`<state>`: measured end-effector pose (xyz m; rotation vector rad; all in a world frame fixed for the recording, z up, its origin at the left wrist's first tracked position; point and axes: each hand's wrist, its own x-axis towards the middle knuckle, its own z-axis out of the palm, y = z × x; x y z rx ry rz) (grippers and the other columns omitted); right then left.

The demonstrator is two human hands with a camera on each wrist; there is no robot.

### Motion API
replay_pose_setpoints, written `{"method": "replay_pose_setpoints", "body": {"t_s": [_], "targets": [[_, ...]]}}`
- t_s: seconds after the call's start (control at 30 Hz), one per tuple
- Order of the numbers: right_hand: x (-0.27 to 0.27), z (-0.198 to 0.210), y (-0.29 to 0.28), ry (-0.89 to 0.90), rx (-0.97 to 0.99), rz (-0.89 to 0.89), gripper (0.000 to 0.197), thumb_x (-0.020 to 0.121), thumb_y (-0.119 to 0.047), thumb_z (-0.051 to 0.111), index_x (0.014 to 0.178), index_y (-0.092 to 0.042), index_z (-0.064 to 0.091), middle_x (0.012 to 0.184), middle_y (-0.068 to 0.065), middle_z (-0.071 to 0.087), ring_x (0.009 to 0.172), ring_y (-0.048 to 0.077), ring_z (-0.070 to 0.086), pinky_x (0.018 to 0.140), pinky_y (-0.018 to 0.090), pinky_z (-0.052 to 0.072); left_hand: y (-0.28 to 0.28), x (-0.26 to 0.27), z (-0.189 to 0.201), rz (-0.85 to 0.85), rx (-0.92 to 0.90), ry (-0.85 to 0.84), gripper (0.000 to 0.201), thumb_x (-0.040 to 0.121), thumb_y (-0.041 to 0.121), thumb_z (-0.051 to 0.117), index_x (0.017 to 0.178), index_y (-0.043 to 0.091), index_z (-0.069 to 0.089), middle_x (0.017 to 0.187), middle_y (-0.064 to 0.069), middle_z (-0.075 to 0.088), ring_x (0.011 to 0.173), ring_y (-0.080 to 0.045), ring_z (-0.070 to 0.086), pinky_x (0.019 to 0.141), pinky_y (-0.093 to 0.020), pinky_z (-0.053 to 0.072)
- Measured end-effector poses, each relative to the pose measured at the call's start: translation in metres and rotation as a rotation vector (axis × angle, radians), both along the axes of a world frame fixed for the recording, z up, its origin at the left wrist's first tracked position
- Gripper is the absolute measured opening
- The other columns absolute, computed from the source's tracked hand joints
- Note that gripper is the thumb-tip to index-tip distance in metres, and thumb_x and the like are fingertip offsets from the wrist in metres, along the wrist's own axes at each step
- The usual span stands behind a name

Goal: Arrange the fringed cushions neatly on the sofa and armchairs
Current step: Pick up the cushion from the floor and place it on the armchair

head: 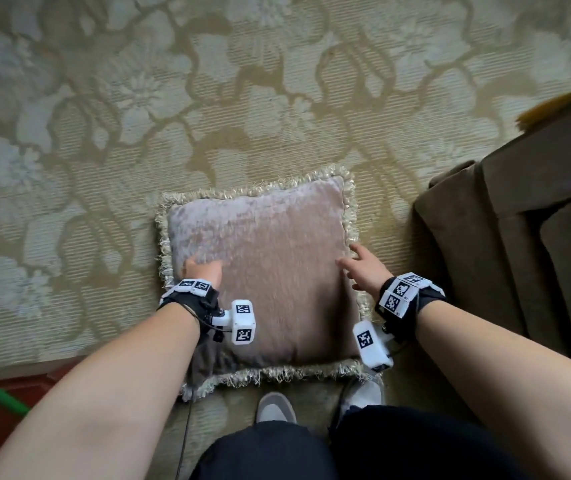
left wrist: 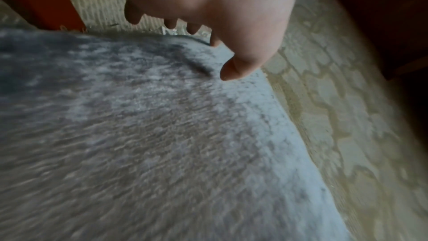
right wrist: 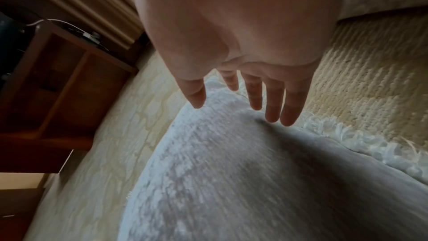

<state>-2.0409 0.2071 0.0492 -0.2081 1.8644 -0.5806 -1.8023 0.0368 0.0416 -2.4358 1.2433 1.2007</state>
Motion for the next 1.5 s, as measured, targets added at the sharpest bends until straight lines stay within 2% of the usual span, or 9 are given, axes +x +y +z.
{"method": "replay_pose_setpoints", "body": {"t_s": [0.13,0.27,0.53,0.63,0.83,0.93,1.13,1.3,1.5], "targets": [[0.002,-0.032,-0.004,-0.017,-0.026,-0.019,0.062,0.094,-0.024,0.061,0.149,-0.014,0.035,0.138,0.002,0.052,0.128,0.023,0.050,0.111,0.039,0.038,-0.007,0.014,-0.033,0.156,-0.106,0.008,0.084,0.074,0.021,0.060,0.151,0.013,0.025,0.150,-0.014,0.041,0.133,-0.036,0.044,0.111,-0.041,0.036],[0.003,-0.042,-0.010,-0.035,-0.069,-0.053,0.053,0.097,-0.019,0.059,0.144,-0.004,0.039,0.126,-0.005,0.047,0.116,0.015,0.048,0.092,0.020,0.034,-0.012,0.022,-0.045,0.318,-0.117,0.032,0.087,0.076,0.038,0.058,0.151,0.012,0.022,0.154,-0.017,0.031,0.138,-0.038,0.037,0.114,-0.047,0.030],[0.005,-0.035,-0.007,-0.121,-0.087,-0.147,0.068,0.081,-0.034,0.076,0.138,-0.009,0.051,0.133,0.008,0.062,0.117,0.023,0.061,0.107,0.039,0.045,-0.001,0.028,-0.023,0.279,-0.083,0.070,0.075,0.072,0.048,0.054,0.132,0.003,0.048,0.129,-0.020,0.057,0.107,-0.038,0.059,0.085,-0.040,0.045],[0.008,-0.015,0.000,-0.067,-0.100,-0.151,0.048,0.079,-0.022,0.080,0.122,-0.009,0.062,0.121,0.012,0.069,0.110,0.028,0.066,0.103,0.045,0.049,0.002,0.029,-0.001,0.245,-0.085,0.090,0.072,0.065,0.045,0.056,0.123,0.002,0.054,0.118,-0.019,0.063,0.096,-0.036,0.062,0.085,-0.041,0.049],[-0.003,0.093,0.018,0.069,-0.146,-0.201,0.043,0.078,-0.014,0.079,0.117,-0.007,0.062,0.109,0.005,0.068,0.097,0.019,0.064,0.089,0.030,0.050,0.016,0.006,0.093,0.232,-0.184,0.141,0.082,0.075,0.031,0.061,0.145,0.007,0.026,0.138,-0.019,0.049,0.121,-0.038,0.052,0.105,-0.049,0.038],[-0.014,0.154,0.026,0.113,-0.177,-0.229,0.051,0.069,-0.022,0.083,0.114,-0.010,0.063,0.111,0.008,0.071,0.100,0.023,0.067,0.095,0.040,0.053,0.021,-0.009,0.151,0.221,-0.250,0.181,0.079,0.078,0.029,0.060,0.146,0.008,0.024,0.144,-0.018,0.043,0.125,-0.037,0.048,0.105,-0.045,0.035],[-0.042,0.308,0.058,0.172,-0.202,-0.314,0.047,0.073,-0.020,0.082,0.113,-0.009,0.060,0.108,0.006,0.069,0.098,0.023,0.067,0.093,0.042,0.054,0.028,-0.051,0.301,0.193,-0.343,0.311,0.070,0.076,0.028,0.061,0.138,0.009,0.034,0.132,-0.017,0.053,0.112,-0.033,0.055,0.085,-0.036,0.034],[-0.058,0.425,0.092,0.158,-0.267,-0.450,0.046,0.076,-0.010,0.079,0.116,-0.007,0.057,0.111,0.011,0.069,0.100,0.026,0.067,0.091,0.042,0.055,0.034,-0.091,0.423,0.121,-0.383,0.370,0.063,0.075,0.030,0.062,0.129,0.007,0.040,0.111,-0.011,0.052,0.092,-0.028,0.050,0.082,-0.036,0.035],[-0.085,0.541,0.151,0.203,-0.324,-0.599,0.047,0.078,-0.010,0.077,0.119,-0.007,0.055,0.114,0.012,0.068,0.102,0.028,0.067,0.079,0.034,0.052,0.052,-0.160,0.552,-0.037,-0.396,0.492,0.063,0.071,0.031,0.064,0.124,0.005,0.041,0.105,-0.012,0.054,0.091,-0.030,0.054,0.088,-0.040,0.043]]}}
